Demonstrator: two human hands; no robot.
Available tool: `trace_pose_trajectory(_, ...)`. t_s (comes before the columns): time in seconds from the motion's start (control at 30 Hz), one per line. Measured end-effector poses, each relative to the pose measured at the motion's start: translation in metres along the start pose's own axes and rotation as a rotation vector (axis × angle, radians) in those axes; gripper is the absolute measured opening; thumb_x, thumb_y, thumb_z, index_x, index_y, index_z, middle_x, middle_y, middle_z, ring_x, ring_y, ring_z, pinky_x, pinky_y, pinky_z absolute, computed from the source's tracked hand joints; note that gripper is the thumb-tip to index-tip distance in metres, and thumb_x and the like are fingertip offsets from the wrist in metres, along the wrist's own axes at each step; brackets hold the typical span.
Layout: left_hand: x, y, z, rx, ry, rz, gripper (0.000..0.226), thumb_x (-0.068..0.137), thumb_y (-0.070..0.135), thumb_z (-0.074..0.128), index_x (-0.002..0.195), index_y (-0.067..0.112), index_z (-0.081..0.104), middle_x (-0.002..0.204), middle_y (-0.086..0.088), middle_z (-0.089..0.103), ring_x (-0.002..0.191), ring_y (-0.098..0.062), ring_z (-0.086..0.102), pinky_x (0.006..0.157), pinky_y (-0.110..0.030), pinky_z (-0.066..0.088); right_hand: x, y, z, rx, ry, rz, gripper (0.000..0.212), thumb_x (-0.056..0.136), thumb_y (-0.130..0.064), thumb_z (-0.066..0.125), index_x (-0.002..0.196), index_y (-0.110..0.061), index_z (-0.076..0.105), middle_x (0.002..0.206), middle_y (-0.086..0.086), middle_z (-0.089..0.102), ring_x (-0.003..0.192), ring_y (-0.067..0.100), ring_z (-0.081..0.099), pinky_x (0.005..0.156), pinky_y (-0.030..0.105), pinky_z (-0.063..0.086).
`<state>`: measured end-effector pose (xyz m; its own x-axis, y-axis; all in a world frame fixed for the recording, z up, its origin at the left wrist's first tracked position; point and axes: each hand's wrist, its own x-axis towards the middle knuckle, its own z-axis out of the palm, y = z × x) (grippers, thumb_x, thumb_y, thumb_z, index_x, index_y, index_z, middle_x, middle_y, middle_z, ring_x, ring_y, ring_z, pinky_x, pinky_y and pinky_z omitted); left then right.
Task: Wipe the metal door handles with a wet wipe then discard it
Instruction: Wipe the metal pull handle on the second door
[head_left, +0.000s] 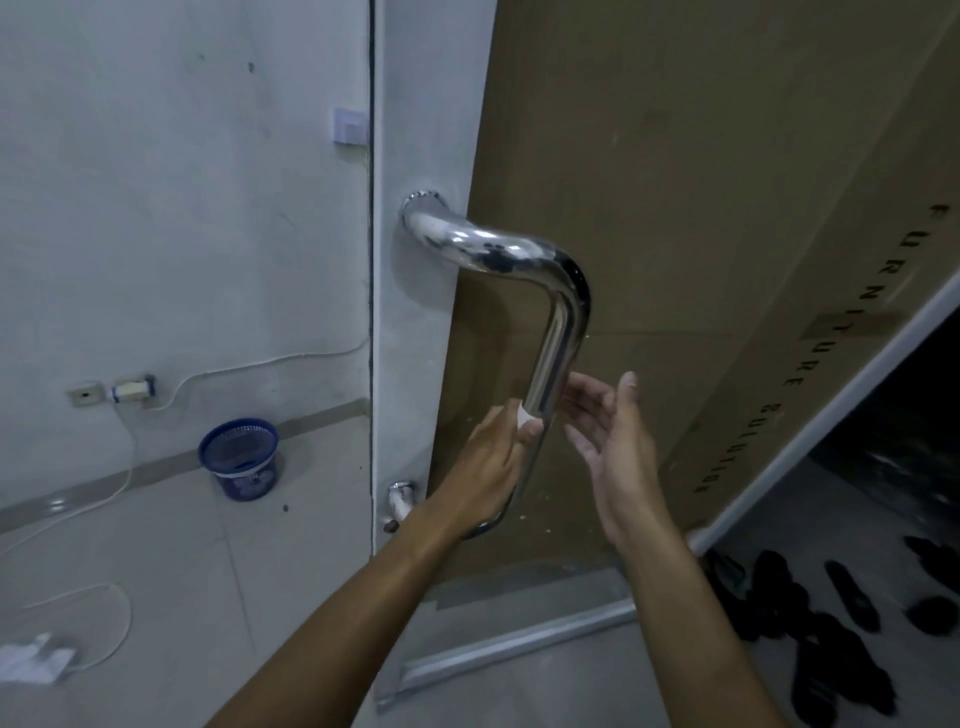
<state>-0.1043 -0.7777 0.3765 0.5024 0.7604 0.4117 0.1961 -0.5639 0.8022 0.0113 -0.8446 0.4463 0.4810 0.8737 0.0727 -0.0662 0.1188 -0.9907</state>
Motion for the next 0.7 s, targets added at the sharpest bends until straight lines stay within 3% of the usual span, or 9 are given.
trace_pose_trajectory(0.07, -0.005, -0.008, 0.009, 0.127, 0.132, 0.027, 0.045, 0.096, 0.066, 0.016, 0.081, 0.029, 0.039, 0.080, 0.011, 0.045, 0.074, -0.008, 0.043, 0.066, -0.031, 0.034, -0.003, 0.009, 0.002, -0.006, -0.004, 0.023, 0.058, 0.099, -0.058, 0.023, 0.104, -0.026, 0.070, 0.114, -0.006, 0.071, 0.112, 0.006, 0.063, 0.102, 0.030, 0.042)
trace_pose_trajectory(0.13, -0.010, -0.014, 0.017, 0.218, 0.237, 0.050, 0.045, 0.096, 0.065, 0.016, 0.079, 0.029, 0.037, 0.077, 0.010, 0.043, 0.071, -0.010, 0.040, 0.063, -0.030, 0.030, -0.007, 0.019, 0.003, -0.023, -0.020, 0.033, 0.059, 0.091, -0.066, 0.023, 0.103, -0.032, 0.070, 0.114, -0.014, 0.070, 0.113, 0.000, 0.060, 0.104, 0.030, 0.039)
trace_pose_trajectory(0.27, -0.026, -0.028, 0.031, 0.306, 0.289, 0.037, 0.057, 0.097, 0.059, 0.021, 0.084, 0.012, 0.051, 0.082, -0.006, 0.053, 0.076, -0.024, 0.051, 0.075, -0.036, 0.040, -0.016, 0.045, -0.001, -0.081, -0.041, 0.080, 0.061, 0.084, -0.071, 0.019, 0.105, -0.040, 0.067, 0.119, -0.023, 0.062, 0.123, 0.000, 0.050, 0.109, 0.030, 0.033)
trace_pose_trajectory(0.4, -0.036, -0.033, 0.040, 0.452, 0.242, -0.049, 0.067, 0.099, 0.053, 0.024, 0.107, -0.005, 0.058, 0.100, -0.018, 0.062, 0.095, -0.034, 0.061, 0.105, -0.048, 0.039, -0.023, 0.069, -0.009, -0.103, -0.045, 0.149, 0.063, 0.085, -0.070, 0.016, 0.111, -0.039, 0.065, 0.129, -0.015, 0.060, 0.129, 0.004, 0.047, 0.112, 0.032, 0.031)
trace_pose_trajectory(0.5, -0.047, -0.037, 0.045, 0.641, 0.200, -0.055, 0.055, 0.098, 0.042, 0.038, 0.102, -0.008, 0.061, 0.102, -0.022, 0.066, 0.102, -0.035, 0.065, 0.103, -0.057, 0.040, -0.029, 0.085, -0.015, -0.115, -0.040, 0.198, 0.068, 0.084, -0.070, 0.016, 0.121, -0.035, 0.061, 0.136, -0.008, 0.057, 0.131, 0.009, 0.046, 0.112, 0.033, 0.031)
trace_pose_trajectory(0.7, -0.066, -0.055, 0.050, 0.861, 0.056, -0.090, 0.055, 0.099, 0.042, 0.034, 0.091, -0.001, 0.067, 0.096, -0.020, 0.069, 0.113, -0.032, 0.062, 0.103, -0.060, 0.039, -0.031, 0.108, -0.019, -0.081, -0.017, 0.250, 0.078, 0.083, -0.067, 0.018, 0.130, -0.020, 0.058, 0.134, 0.003, 0.059, 0.120, 0.013, 0.055, 0.099, 0.028, 0.042)
